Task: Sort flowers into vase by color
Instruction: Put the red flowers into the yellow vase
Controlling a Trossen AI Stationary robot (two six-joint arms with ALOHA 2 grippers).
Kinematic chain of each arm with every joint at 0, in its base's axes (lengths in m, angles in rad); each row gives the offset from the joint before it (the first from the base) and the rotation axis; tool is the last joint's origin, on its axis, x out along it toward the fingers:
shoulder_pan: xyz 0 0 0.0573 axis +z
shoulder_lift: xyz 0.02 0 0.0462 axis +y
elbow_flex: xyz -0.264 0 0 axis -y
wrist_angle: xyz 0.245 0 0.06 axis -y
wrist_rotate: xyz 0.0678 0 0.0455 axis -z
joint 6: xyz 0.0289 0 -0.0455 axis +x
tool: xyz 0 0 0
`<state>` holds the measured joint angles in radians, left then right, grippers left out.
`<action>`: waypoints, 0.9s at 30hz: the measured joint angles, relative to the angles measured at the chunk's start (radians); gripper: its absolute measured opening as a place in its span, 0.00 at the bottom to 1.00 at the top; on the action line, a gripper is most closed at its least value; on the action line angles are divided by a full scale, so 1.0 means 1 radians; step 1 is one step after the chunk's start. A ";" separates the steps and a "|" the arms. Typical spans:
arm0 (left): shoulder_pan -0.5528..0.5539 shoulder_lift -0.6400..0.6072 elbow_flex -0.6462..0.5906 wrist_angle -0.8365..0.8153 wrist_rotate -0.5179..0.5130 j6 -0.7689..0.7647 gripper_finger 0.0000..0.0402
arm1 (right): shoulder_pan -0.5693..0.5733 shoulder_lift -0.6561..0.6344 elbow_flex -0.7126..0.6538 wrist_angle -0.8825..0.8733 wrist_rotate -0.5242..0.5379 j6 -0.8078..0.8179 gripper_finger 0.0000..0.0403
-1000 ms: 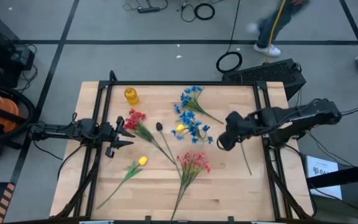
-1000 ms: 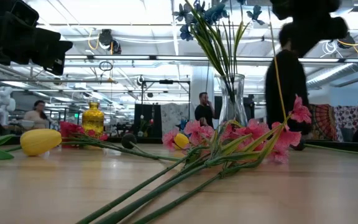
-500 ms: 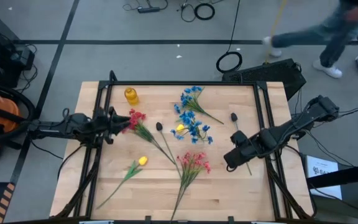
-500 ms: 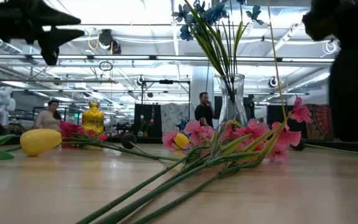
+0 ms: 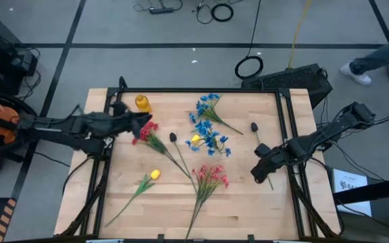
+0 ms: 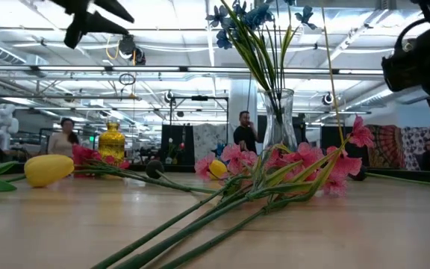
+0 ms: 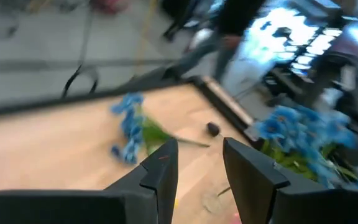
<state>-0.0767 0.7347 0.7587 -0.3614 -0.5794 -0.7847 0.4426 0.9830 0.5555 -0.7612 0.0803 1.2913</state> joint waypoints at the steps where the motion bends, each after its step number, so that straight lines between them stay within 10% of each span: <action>1: 0.005 0.044 0.035 -0.045 -0.009 -0.072 0.33 | -0.008 -0.028 -0.015 0.001 0.000 -0.019 0.17; 12: 0.174 0.435 0.244 -0.498 0.208 -0.759 0.33 | -0.122 -0.257 -0.076 0.006 0.107 -0.304 0.17; 27: 0.285 0.715 0.244 -0.590 0.363 -0.861 0.33 | -0.161 -0.280 -0.076 0.061 0.098 -0.473 0.17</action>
<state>0.2087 1.4492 1.0027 -0.9512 -0.2161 -1.6456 0.2821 0.7028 0.4792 -0.6998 0.1780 0.8182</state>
